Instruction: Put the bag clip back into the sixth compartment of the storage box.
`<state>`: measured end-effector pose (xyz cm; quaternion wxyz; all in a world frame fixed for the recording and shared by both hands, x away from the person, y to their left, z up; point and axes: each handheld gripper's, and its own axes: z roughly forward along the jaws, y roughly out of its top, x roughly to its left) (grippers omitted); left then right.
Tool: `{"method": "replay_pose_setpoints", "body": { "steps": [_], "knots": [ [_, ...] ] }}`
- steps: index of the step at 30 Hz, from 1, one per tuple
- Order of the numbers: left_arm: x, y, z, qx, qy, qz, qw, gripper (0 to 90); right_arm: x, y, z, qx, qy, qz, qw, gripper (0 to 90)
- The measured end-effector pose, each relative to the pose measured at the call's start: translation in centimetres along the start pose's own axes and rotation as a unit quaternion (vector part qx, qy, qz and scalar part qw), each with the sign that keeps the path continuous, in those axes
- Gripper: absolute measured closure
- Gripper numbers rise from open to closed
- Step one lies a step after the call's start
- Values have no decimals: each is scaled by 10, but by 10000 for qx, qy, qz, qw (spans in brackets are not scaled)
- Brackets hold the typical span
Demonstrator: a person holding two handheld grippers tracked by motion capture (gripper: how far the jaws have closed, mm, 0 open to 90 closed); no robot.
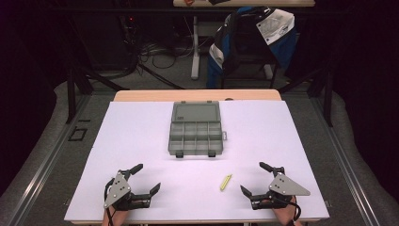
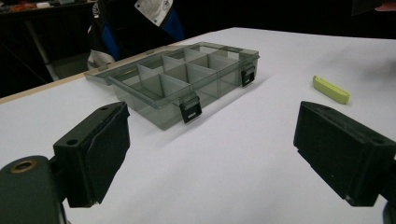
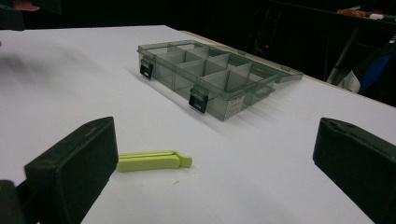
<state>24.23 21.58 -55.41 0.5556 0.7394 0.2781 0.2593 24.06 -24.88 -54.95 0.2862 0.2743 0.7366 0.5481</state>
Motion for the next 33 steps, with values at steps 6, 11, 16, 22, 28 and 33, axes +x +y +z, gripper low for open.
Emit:
{"method": "replay_pose_setpoints", "body": {
  "steps": [6,11,16,22,28,33],
  "knots": [
    [-4,2,8,67,-113,-47,9999,107,0,0,0,20,8,14,10000,0],
    [-8,6,18,207,-285,-121,9993,107,0,0,1,23,25,14,10000,0],
    [-11,9,23,306,-319,-108,9990,106,0,-1,1,39,28,21,10000,0],
    [-14,14,34,363,-417,-132,9984,105,0,-1,1,40,42,17,10000,0],
    [-17,22,43,422,-527,-173,9976,104,0,-1,0,38,51,17,10000,0],
    [-21,28,52,535,-598,-222,9965,104,0,0,0,14,46,-16,10000,0]
  ]
}}
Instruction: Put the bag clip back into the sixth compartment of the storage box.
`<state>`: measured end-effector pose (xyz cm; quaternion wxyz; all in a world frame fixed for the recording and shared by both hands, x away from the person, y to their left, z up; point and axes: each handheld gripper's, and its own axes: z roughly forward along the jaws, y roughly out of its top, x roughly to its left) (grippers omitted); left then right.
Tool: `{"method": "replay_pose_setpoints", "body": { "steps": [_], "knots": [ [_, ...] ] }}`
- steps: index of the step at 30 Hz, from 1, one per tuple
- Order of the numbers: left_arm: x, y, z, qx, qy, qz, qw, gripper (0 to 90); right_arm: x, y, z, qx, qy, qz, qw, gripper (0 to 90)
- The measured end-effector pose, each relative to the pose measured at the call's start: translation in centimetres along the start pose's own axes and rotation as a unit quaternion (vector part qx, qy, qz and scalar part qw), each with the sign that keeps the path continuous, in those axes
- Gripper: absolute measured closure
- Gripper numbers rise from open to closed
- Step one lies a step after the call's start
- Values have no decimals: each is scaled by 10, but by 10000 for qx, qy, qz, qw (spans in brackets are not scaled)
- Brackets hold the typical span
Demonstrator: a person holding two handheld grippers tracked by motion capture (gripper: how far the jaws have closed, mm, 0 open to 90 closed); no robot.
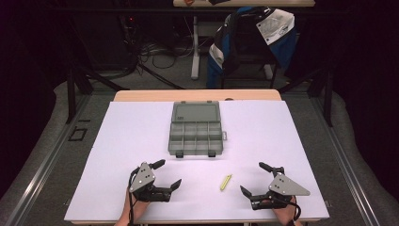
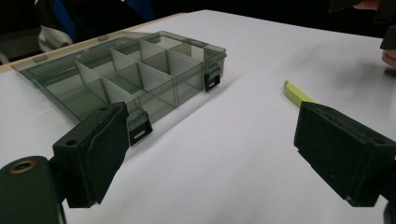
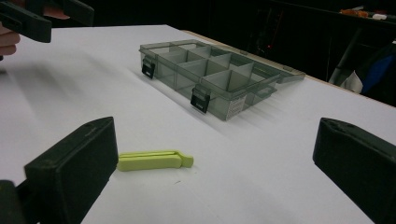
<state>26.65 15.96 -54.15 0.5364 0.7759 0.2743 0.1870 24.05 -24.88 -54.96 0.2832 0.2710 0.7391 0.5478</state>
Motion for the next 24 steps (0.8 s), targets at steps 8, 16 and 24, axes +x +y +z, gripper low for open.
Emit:
{"method": "replay_pose_setpoints", "body": {
  "steps": [8,16,24],
  "knots": [
    [-6,9,15,271,-24,-109,9996,105,0,0,0,16,10,23,10000,0],
    [-15,17,30,549,-143,-130,9983,104,-1,0,0,23,7,20,10000,0],
    [-24,25,44,701,-233,-128,9972,105,-1,-1,0,47,8,15,10000,0]
  ]
}}
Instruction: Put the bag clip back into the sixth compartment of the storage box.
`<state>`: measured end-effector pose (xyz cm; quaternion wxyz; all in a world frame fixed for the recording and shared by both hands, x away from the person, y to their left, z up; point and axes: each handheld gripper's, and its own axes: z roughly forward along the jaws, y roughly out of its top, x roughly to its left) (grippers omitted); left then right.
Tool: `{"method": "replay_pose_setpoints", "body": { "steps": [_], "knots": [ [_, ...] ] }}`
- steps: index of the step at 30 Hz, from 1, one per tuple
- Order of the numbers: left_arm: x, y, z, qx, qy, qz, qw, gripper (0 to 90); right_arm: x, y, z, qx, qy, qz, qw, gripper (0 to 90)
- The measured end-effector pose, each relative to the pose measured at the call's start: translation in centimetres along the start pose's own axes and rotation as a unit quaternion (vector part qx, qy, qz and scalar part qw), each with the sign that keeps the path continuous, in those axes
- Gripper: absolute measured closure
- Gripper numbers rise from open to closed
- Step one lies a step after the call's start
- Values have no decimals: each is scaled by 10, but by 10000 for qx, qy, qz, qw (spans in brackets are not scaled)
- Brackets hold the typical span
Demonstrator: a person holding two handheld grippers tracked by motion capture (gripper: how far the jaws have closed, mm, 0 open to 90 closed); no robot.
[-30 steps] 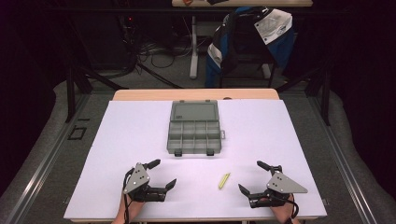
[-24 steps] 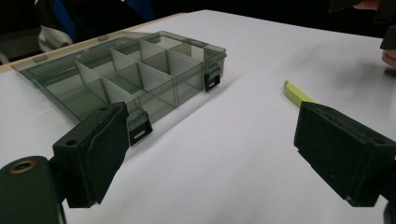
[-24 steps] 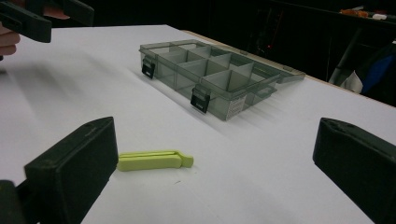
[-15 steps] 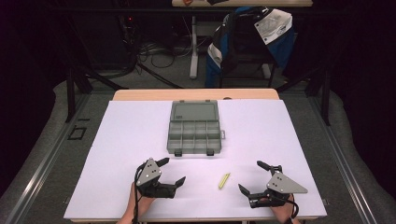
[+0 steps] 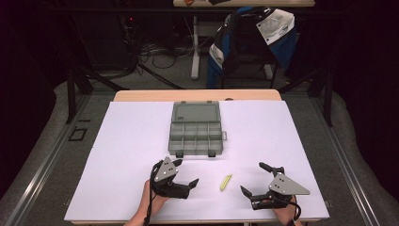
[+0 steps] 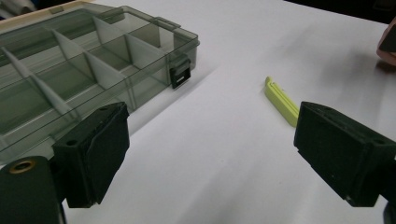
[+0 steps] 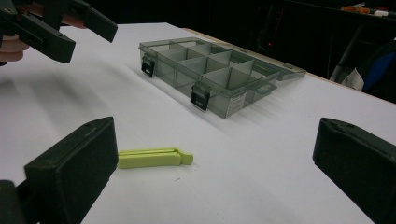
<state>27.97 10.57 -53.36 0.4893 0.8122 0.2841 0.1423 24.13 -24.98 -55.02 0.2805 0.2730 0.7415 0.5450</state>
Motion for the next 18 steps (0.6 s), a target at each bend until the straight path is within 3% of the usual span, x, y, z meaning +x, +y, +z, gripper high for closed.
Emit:
{"method": "replay_pose_setpoints", "body": {
  "steps": [9,18],
  "knots": [
    [-11,13,16,155,-63,61,9998,104,1,-1,1,11,-6,19,10000,0],
    [-22,22,34,462,-109,40,9989,104,0,-1,0,-18,26,34,10000,0]
  ]
}}
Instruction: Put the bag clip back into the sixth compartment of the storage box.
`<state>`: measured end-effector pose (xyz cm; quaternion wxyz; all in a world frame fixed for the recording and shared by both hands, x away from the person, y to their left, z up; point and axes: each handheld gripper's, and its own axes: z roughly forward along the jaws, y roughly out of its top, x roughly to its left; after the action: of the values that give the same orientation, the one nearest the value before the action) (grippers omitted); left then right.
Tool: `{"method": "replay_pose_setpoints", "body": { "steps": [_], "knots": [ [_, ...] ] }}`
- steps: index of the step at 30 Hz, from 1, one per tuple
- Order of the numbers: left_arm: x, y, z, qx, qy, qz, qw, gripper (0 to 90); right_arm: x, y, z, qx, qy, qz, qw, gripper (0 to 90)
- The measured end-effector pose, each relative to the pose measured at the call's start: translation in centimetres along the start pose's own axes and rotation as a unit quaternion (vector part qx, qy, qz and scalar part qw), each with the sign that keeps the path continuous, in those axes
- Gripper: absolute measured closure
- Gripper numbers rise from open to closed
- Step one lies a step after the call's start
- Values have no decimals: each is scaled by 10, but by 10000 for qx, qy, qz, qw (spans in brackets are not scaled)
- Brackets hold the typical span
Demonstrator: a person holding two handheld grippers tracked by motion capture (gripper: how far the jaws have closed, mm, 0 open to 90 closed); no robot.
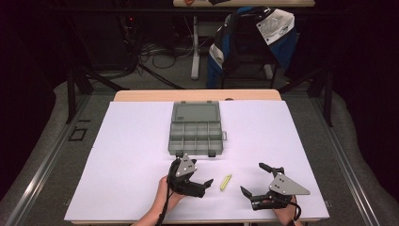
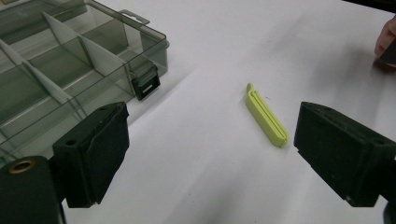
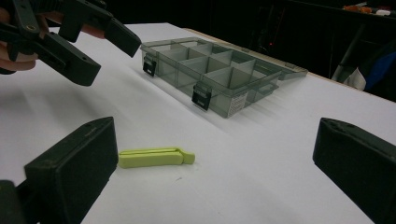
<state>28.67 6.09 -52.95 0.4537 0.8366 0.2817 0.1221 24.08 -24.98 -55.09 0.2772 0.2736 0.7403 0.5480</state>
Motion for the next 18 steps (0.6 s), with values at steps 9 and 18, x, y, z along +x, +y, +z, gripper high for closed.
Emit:
{"method": "replay_pose_setpoints", "body": {
  "steps": [9,18],
  "knots": [
    [-9,11,13,190,-60,-7,9998,103,0,0,0,8,14,1,10000,0],
    [-23,16,31,451,-21,17,9990,103,0,0,0,23,16,9,10000,0]
  ]
}}
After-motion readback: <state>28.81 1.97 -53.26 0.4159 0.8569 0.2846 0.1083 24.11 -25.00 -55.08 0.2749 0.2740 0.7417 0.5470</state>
